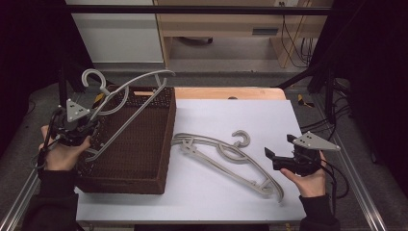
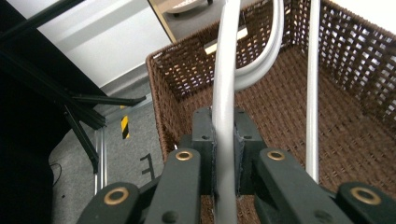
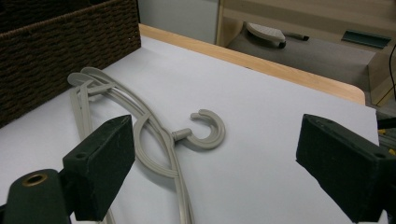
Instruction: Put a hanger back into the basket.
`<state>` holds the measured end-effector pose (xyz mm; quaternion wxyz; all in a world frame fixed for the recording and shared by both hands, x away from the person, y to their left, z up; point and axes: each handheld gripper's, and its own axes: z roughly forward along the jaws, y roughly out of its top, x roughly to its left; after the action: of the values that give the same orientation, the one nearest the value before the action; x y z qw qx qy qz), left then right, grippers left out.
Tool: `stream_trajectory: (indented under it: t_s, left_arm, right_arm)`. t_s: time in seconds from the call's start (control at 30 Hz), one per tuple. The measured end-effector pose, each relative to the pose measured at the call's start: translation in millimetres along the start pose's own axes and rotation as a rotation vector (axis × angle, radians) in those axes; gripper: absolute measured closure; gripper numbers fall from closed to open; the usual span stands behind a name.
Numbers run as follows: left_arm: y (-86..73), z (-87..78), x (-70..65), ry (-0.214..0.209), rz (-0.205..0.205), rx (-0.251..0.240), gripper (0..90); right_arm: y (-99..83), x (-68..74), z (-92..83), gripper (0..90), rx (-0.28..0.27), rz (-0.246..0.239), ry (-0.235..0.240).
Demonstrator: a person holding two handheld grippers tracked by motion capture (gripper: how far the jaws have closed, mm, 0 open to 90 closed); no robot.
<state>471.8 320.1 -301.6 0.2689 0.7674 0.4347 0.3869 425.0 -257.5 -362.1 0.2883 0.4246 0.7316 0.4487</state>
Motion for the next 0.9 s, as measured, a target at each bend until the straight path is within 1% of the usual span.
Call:
stream_trajectory:
  t_s: [0.13, 0.37, 0.47, 0.57, 0.67, 0.7, 0.83, 0.9]
  left_arm:
    - [-2.7, 6.9, 0.4, 0.007, 0.017, 0.018, 82.2]
    - [-10.2, 11.6, 5.5, 0.017, 0.025, 0.046, 82.2]
    - [-14.0, 14.2, 5.9, 0.017, 0.031, 0.066, 82.2]
    - [-16.1, 17.1, 4.9, 0.01, 0.03, 0.079, 82.2]
    - [-16.7, 19.7, 3.0, 0.006, 0.037, 0.094, 82.2]
    - [-16.9, 20.7, 1.9, 0.008, 0.041, 0.095, 82.2]
    - [-16.5, 24.4, -2.7, 0.013, 0.062, 0.123, 82.2]
    - [-17.1, 27.1, -4.8, 0.02, 0.067, 0.132, 82.2]
  right_arm:
    - [-0.3, 1.1, 1.6, 11.8, 0.007, -0.002, 0.004]
    - [-0.4, -0.1, 1.1, 11.8, 0.006, -0.002, 0.0]
    - [-0.5, 0.3, 1.9, 11.8, 0.011, -0.003, 0.001]
    - [-0.6, 0.7, 3.1, 11.8, 0.014, -0.003, 0.002]
    - [-0.8, 0.6, 3.2, 11.8, 0.015, -0.003, 0.001]
    - [-0.8, 0.6, 3.2, 11.8, 0.015, -0.003, 0.001]
    - [-1.0, 0.4, 3.1, 11.7, 0.016, -0.001, 0.001]
    - [-1.1, 0.2, 3.3, 11.8, 0.016, 0.001, 0.002]
